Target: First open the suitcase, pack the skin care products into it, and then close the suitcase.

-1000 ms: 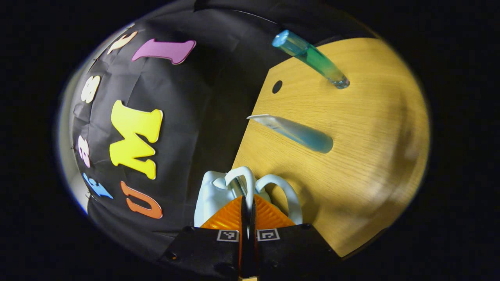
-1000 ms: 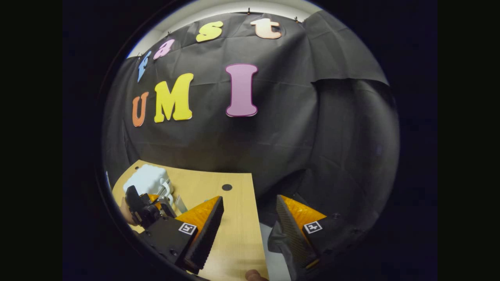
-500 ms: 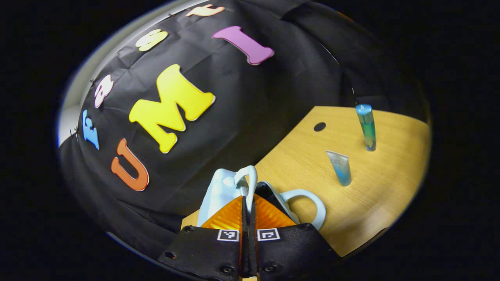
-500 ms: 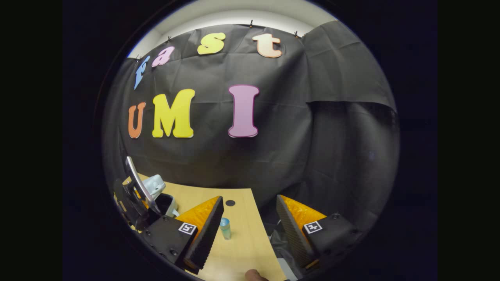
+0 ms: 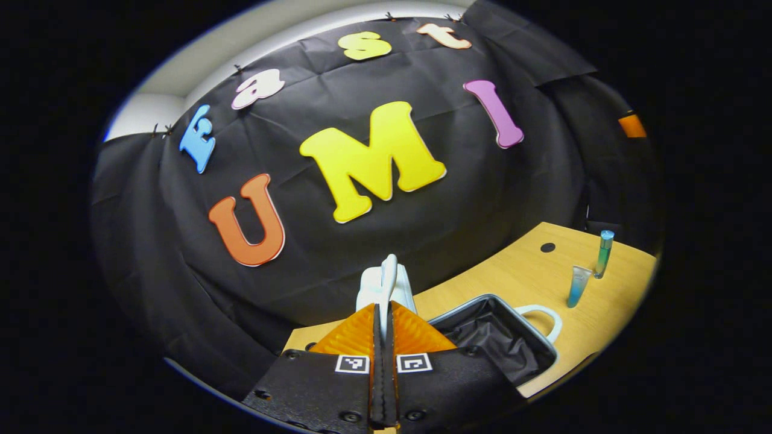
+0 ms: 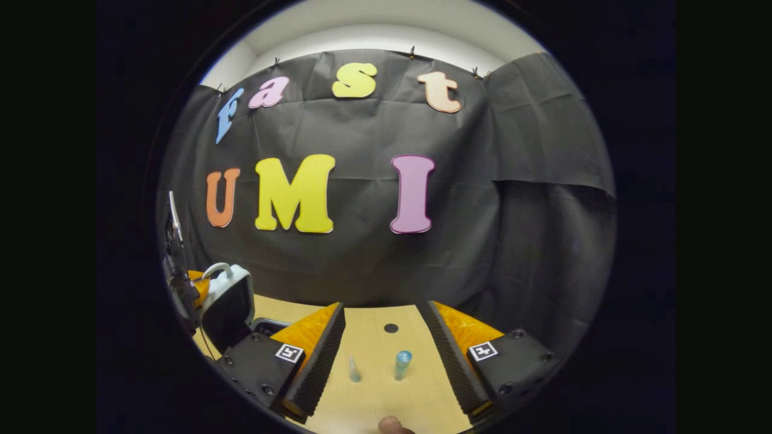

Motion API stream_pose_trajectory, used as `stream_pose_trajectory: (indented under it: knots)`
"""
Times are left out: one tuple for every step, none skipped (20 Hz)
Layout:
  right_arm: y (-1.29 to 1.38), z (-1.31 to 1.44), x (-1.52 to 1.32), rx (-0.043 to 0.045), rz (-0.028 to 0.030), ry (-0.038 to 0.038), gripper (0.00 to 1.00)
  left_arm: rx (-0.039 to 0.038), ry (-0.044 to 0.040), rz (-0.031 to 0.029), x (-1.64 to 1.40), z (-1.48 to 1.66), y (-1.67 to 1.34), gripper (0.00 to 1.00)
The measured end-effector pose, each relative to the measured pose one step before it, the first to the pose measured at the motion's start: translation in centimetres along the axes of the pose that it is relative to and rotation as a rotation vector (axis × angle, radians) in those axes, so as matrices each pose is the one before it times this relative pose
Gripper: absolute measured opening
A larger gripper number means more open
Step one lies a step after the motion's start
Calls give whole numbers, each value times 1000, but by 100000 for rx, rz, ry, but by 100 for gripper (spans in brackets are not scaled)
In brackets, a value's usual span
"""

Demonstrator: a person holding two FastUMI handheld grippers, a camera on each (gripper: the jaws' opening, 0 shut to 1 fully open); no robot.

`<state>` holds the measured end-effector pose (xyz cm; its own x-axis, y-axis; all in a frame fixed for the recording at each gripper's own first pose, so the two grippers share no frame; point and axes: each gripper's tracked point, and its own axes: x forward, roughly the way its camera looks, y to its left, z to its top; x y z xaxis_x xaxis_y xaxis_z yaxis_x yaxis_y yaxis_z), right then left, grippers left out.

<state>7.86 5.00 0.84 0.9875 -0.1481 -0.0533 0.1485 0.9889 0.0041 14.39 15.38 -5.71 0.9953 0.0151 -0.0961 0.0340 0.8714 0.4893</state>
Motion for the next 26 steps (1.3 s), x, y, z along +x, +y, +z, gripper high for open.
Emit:
stream_pose_trajectory:
  knots:
    - [1143, 291, -352, -314, -113, -545, 81, -1060, -379, 1215, 12, -853, 1886, 2]
    - [1135, 248, -391, -498, 288, -324, 81, -609, -80, 1318, 233, -919, 1763, 2]
    - [1077, 71, -362, -672, 360, -70, 81, -925, -377, 1018, 327, -989, 1548, 2]
    - [933, 110, -301, -1007, 179, -67, 81, -1242, -77, 910, 463, -939, 1515, 2]
    - [804, 32, -242, -1110, 162, 163, 81, -1394, 384, 1295, 445, -1272, 1751, 2]
    - [671, -133, -293, -1071, 100, 342, 81, -1129, 1037, 1079, 675, -1281, 1463, 2]
    - [584, -88, -327, -947, -101, 468, 81, -1549, 1207, 694, 652, -1531, 1277, 2]
    - [403, -295, -248, -662, -100, 765, 81, -1673, 1280, 1177, 650, -1413, 1258, 3]
    - [343, -289, -226, -559, -221, 922, 80, -2024, 2334, 1024, 597, -1919, 1297, 2]
    - [323, -288, -165, -1001, -192, 828, 81, -2762, 2853, 978, 659, -1835, 1135, 2]
    - [213, -245, -191, -1313, -516, 555, 81, -3457, 3216, 598, 695, -1785, 1123, 3]
    - [199, -216, -85, -1263, -515, 623, 81, -4838, 3941, 261, 635, -2092, 699, 2]
    - [99, -357, -56, -740, -506, 985, 81, -5539, 4009, 97, 567, -1935, 685, 2]
    - [-15, -457, -18, -341, -1176, 1543, 81, -5612, 4681, -479, 430, -1998, 426, 3]
    - [113, -445, -63, 655, -264, 1284, 80, -5503, 4458, -888, 568, -2214, 352, 3]
    - [141, -422, -50, 309, -431, 915, 81, -5785, 4450, -82, 423, -1871, 211, 3]
    - [-69, -341, -45, -492, -716, 703, 81, -4833, 3630, 114, 240, -1682, 284, 3]
    - [100, -451, 74, -669, -193, 983, 81, -3815, 2226, -642, 121, -1311, -58, 3]
    - [2, -576, -80, -641, -306, 1150, 81, -3291, 2525, -1267, 115, -795, 129, 3]
    - [140, -411, -32, -226, 157, 1085, 81, -2540, 2153, -701, 433, -793, -115, 3]
    - [125, -336, -9, -6, 298, 969, 81, -1664, 1476, -227, 635, -765, 339, 6]
    - [69, -332, 65, -136, 195, 732, 81, -1360, 1347, 295, 312, -481, 95, 6]
    - [52, 2, 39, -222, 403, 207, 81, -276, 1486, 1095, 309, -568, 514, 8]
    - [60, 41, 167, -321, 479, -195, 81, -1240, -721, -43, -37, 137, 127, 10]
    - [54, 66, 143, -309, 592, -474, 81, -375, -690, 1650, 246, 314, 209, 13]
    - [-85, 104, 123, -354, 468, -522, 81, 1217, -135, 2425, -18, -67, 408, 17]
